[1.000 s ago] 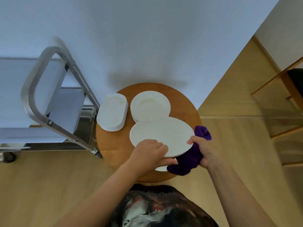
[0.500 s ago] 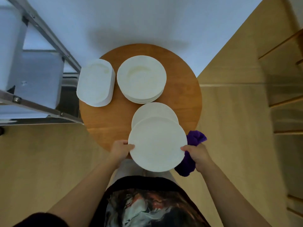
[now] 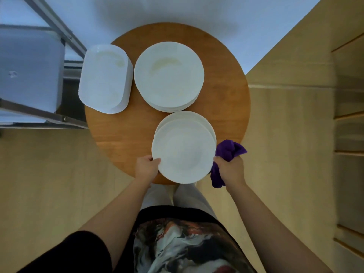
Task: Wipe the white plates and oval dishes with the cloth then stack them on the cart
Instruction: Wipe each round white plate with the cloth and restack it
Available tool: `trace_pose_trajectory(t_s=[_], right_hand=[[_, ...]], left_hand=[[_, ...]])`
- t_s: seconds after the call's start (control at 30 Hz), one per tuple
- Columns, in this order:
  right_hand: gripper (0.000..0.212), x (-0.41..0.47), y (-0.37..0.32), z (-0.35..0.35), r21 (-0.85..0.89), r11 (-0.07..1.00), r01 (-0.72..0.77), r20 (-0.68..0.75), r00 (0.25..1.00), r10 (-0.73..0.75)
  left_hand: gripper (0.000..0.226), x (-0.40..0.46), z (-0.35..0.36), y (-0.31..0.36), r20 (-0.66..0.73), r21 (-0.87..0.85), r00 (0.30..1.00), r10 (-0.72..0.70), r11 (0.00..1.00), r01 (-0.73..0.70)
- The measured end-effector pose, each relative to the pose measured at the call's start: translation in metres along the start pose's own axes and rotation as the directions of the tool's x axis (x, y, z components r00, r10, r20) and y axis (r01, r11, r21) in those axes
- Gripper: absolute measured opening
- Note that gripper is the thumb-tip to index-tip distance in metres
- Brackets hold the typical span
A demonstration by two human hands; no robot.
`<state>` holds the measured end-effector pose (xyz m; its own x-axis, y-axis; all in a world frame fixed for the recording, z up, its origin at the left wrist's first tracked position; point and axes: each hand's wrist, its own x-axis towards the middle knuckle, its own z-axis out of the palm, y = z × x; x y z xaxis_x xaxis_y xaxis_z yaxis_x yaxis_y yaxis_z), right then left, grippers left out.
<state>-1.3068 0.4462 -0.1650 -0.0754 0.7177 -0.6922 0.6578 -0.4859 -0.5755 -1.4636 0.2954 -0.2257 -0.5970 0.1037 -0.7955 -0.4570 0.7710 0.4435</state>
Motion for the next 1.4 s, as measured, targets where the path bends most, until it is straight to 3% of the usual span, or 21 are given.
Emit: trace_pose_trajectory(t_s=[0.07,0.17,0.3,0.4,0.47,0.53,0.6,0.67,0.73,0.93,1.07,1.23,1.4], right_hand=[[0.015,0.001,-0.002,0.002,0.002,1.0,0.006,0.022,1.0,-0.006],[0.012,0.001,-0.004,0.003,0.009,1.0,-0.006,0.043,0.999,0.006],[0.012,0.0,-0.008,0.007,0.048,0.999,-0.01,0.053,0.999,0.008],[0.015,-0.002,-0.018,0.013,0.084,0.996,0.004,0.053,0.999,-0.008],[0.018,-0.002,-0.028,0.017,0.109,0.993,0.036,0.067,0.997,-0.044],[0.02,-0.001,-0.041,0.022,0.13,0.99,0.061,0.077,0.994,-0.072],[0.021,0.001,-0.052,0.029,0.123,0.99,0.074,0.073,0.994,-0.083],[0.02,0.002,-0.063,0.035,0.122,0.989,0.085,0.073,0.993,-0.095],[0.019,0.003,-0.072,0.041,0.116,0.988,0.106,0.086,0.989,-0.116],[0.019,0.0,-0.09,0.052,0.144,0.98,0.14,0.104,0.982,-0.156],[0.02,-0.002,-0.093,0.056,0.155,0.978,0.139,0.102,0.983,-0.155],[0.021,-0.002,-0.095,0.06,0.171,0.981,0.094,0.092,0.99,-0.11],[0.019,-0.004,-0.099,0.059,0.249,0.967,0.053,0.064,0.995,-0.071]], left_hand=[[0.027,0.002,0.004,0.004,-0.031,0.22,0.993,0.114,0.97,-0.104],[0.031,0.007,0.002,0.017,0.041,0.531,0.972,0.23,0.819,-0.216],[0.029,0.016,-0.004,0.033,0.104,0.709,0.965,0.24,0.663,-0.241],[0.036,0.02,-0.008,0.046,0.139,0.848,0.965,0.223,0.476,-0.232],[0.042,0.025,-0.01,0.06,0.127,0.858,0.966,0.225,0.464,-0.221],[0.047,0.031,-0.014,0.08,0.057,0.733,0.955,0.292,0.638,-0.238],[0.056,0.039,-0.018,0.105,-0.043,0.445,0.932,0.361,0.842,-0.305],[0.068,0.048,-0.022,0.13,-0.102,0.204,0.928,0.358,0.921,-0.332],[0.071,0.06,-0.027,0.147,-0.093,0.169,0.944,0.315,0.94,-0.297],[0.041,0.079,-0.036,0.153,-0.032,0.307,0.966,0.257,0.922,-0.235],[0.025,0.073,-0.036,0.155,0.015,0.011,0.984,0.177,0.984,-0.177],[0.015,0.057,-0.042,0.157,0.077,-0.292,0.981,0.179,0.945,-0.15],[0.021,0.036,-0.049,0.146,0.1,-0.388,0.975,0.199,0.91,-0.146]])
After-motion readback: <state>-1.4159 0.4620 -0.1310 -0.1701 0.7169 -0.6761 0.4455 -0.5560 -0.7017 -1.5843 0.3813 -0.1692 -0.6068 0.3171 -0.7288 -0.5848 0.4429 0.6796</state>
